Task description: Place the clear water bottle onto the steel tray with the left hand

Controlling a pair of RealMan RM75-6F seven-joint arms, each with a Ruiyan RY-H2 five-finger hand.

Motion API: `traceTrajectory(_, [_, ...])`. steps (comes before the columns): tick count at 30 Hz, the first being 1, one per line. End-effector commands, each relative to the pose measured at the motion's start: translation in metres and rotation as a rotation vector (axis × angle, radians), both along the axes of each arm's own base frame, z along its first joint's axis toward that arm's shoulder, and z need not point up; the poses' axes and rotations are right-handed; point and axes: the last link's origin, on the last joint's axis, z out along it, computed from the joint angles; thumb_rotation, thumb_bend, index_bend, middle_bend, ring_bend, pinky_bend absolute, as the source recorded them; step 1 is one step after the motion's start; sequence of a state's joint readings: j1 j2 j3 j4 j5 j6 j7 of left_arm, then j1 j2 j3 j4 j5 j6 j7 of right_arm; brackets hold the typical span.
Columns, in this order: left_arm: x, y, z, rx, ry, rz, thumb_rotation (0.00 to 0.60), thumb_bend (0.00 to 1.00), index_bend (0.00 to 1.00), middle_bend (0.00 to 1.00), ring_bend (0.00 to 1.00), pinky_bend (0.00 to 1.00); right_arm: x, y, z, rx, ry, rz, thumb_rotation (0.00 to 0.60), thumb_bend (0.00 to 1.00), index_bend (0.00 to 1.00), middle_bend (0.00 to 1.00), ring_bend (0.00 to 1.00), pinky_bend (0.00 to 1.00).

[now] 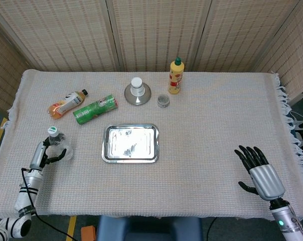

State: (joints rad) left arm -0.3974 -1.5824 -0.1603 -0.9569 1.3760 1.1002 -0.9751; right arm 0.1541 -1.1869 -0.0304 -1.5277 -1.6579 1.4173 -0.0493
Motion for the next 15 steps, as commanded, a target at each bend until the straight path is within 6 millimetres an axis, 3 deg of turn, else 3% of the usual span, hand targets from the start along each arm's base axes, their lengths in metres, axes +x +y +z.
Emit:
traceTrajectory(1, [0.000,0.000,0.000,0.004,-0.002,0.004,0.600,0.51,0.41,0.43,0.30,0.41,0.000,0.000,0.000,0.002,0.002,-0.002,0.600,0.08,0.00,0.00,0.00,0.00])
traceTrajectory(9, [0.000,-0.003,0.012,0.129,0.024,-0.036,0.600,0.51,0.44,0.43,0.31,0.43,-0.001,0.000,-0.001,0.014,0.006,-0.012,0.600,0.08,0.00,0.00,0.00,0.00])
traceTrajectory(15, [-0.020,0.014,0.053,0.404,0.129,0.014,0.600,0.51,0.43,0.40,0.26,0.37,0.001,0.003,-0.001,0.024,0.002,-0.009,0.600,0.08,0.00,0.00,0.00,0.00])
